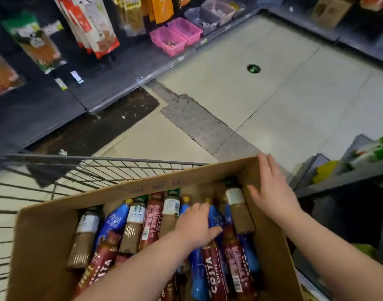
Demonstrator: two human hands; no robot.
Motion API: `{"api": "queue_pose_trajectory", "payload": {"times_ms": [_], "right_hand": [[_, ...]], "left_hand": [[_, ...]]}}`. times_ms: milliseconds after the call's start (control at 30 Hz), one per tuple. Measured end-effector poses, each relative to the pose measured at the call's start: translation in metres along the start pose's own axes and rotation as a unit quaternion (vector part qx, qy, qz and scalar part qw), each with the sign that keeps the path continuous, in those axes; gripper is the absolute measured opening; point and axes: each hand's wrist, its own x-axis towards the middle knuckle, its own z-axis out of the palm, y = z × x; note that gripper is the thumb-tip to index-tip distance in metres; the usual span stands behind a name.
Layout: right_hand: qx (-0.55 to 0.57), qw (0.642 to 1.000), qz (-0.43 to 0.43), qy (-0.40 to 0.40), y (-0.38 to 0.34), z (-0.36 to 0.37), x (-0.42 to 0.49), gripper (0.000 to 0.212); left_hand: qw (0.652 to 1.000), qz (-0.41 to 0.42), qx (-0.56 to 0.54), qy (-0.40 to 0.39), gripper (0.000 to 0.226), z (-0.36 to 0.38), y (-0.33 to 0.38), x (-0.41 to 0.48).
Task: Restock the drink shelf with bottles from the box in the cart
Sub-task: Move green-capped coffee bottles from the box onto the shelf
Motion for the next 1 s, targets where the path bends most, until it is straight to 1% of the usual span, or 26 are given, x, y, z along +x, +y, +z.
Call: {"api": "queue_pose_trajectory", "payload": {"times_ms": [67,167,233,333,400,467,533,600,633,700,800,1000], "right_hand": [[0.044,0.998,0.021,-0.026,0.009,0.014,-0.002,0.093],[0.047,0.999,0.015,0.015,0.020,0.029,0.000,0.092],[0.045,0.998,0.011,0.035,0.024,0.033,0.002,0.091],[0.048,0.998,0.005,0.044,0.026,0.035,0.001,0.089],[0.055,0.997,0.011,0.046,0.026,0.036,0.001,0.088],[0.064,0.997,0.020,0.048,0.027,0.037,0.003,0.086],[0.068,0.996,0.025,0.053,0.029,0.039,0.006,0.081],[0.075,0.995,0.025,0.061,0.030,0.040,0.009,0.078],[0.077,0.995,0.023,0.064,0.031,0.040,0.009,0.078],[0.072,0.995,0.021,0.069,0.031,0.041,0.010,0.080],[0.058,0.995,0.019,0.075,0.029,0.042,0.010,0.082],[0.026,0.997,0.015,0.071,0.027,0.043,0.011,0.082]], "left_hand": [[0.999,-0.006,-0.035,-0.019,0.078,0.012,0.002,0.021],[0.991,-0.043,-0.124,-0.026,0.081,0.031,0.008,0.055],[0.979,-0.068,-0.189,-0.025,0.078,0.042,0.017,0.075],[0.947,-0.105,-0.301,-0.035,0.066,0.056,0.031,0.100],[0.921,-0.144,-0.359,-0.043,0.066,0.062,0.040,0.113],[0.912,-0.185,-0.365,-0.029,0.074,0.066,0.046,0.122],[0.915,-0.210,-0.345,0.007,0.082,0.069,0.050,0.127],[0.912,-0.209,-0.350,0.042,0.084,0.070,0.055,0.127],[0.904,-0.208,-0.372,0.044,0.081,0.069,0.057,0.128],[0.878,-0.213,-0.428,0.018,0.074,0.068,0.060,0.129],[0.861,-0.213,-0.462,0.003,0.065,0.064,0.058,0.130],[0.822,-0.156,-0.546,0.043,0.043,0.059,0.037,0.098]]}}
